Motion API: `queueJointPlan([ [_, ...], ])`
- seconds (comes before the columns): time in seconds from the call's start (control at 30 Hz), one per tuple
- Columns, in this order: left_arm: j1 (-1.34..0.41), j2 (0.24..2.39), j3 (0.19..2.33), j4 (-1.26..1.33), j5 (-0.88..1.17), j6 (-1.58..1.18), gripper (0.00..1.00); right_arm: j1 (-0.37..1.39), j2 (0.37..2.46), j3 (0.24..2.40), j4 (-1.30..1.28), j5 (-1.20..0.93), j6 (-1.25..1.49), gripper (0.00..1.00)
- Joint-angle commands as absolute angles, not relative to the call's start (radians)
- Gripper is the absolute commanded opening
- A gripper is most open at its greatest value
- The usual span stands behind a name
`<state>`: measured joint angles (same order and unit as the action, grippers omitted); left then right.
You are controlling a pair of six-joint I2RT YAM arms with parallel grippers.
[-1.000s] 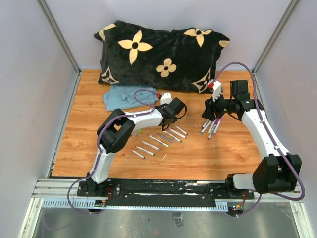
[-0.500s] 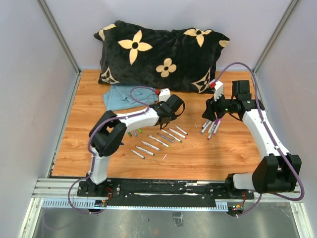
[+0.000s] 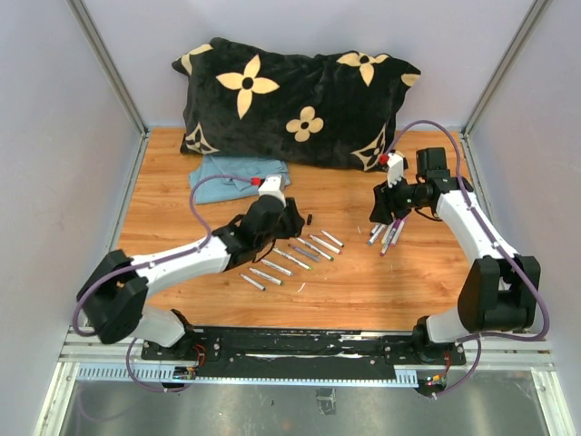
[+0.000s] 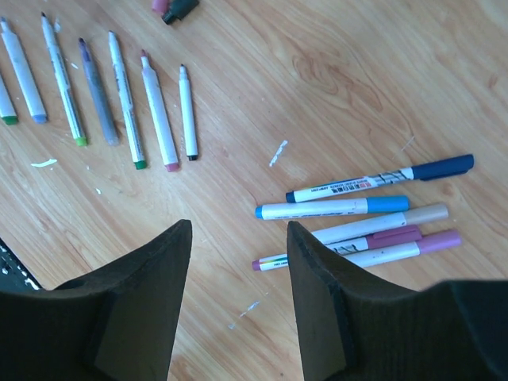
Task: Open the pen caps
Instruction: Pick up the pen from the center of the board.
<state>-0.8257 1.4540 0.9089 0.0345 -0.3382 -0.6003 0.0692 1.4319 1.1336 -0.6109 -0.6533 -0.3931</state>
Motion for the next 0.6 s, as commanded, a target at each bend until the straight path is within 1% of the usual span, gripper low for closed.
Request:
queueJointPlan([
  [0.0, -0.821, 1.308, 0.698, 0.283, -0.212, -0.52, 0.52, 0.037, 1.47, 1.155, -0.65, -0.58, -0.378, 0.52],
  [0.07, -0.821, 1.244, 0.612, 0.322, -0.181, -0.518, 0.58, 0.029, 1.486, 1.155, -0.652, -0.56, -0.379, 0.52],
  [0.13, -0.821, 1.189, 0.557, 0.357, -0.144, -0.508, 0.59, 0.023, 1.501, 1.157, -0.657, -0.539, -0.381, 0.52],
  [0.3, -0.821, 1.074, 0.448, 0.421, -0.107, -0.496, 0.81, 0.0, 1.525, 1.161, -0.667, -0.514, -0.386, 0.52],
  [0.4, -0.821, 1.01, 0.387, 0.483, -0.104, -0.494, 0.97, -0.019, 1.533, 1.158, -0.667, -0.507, -0.386, 0.52],
  [0.43, -0.821, 0.993, 0.364, 0.508, -0.104, -0.497, 0.99, -0.026, 1.536, 1.156, -0.668, -0.503, -0.385, 0.53],
  [0.57, -0.819, 0.954, 0.308, 0.561, -0.101, -0.506, 0.99, -0.038, 1.545, 1.148, -0.671, -0.489, -0.387, 0.52],
])
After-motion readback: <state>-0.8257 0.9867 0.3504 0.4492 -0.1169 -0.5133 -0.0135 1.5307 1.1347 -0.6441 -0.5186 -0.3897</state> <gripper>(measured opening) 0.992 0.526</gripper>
